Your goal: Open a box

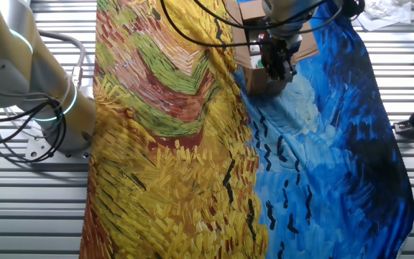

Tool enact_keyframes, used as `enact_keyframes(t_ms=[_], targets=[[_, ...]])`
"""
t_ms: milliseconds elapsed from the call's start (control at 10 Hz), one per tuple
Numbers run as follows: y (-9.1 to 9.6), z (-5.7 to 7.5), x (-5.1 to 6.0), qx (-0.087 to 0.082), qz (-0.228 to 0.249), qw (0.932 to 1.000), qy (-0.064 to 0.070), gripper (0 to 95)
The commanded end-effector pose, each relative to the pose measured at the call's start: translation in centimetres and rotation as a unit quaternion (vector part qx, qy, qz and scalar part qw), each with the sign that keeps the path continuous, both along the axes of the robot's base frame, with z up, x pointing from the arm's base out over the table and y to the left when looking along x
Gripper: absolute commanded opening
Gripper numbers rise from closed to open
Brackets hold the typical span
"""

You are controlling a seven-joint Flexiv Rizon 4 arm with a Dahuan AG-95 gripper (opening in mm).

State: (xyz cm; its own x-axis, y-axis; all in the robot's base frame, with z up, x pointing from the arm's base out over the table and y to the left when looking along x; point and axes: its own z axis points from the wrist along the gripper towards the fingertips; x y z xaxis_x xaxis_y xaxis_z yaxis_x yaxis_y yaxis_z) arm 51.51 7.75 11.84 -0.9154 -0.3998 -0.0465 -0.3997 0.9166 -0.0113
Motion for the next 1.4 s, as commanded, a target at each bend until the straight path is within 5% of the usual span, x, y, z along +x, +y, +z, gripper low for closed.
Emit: enact_keyframes(t_ms=[100, 700, 1400], targets=[[0.0, 0.0, 0.0, 0.000, 0.000, 1.0000, 0.000, 0.0], [0.0, -0.1, 0.0, 0.000, 0.001, 1.0000, 0.000, 0.0], [0.7, 5.3, -0.2, 0.006, -0.006, 0.9998, 0.018, 0.0]])
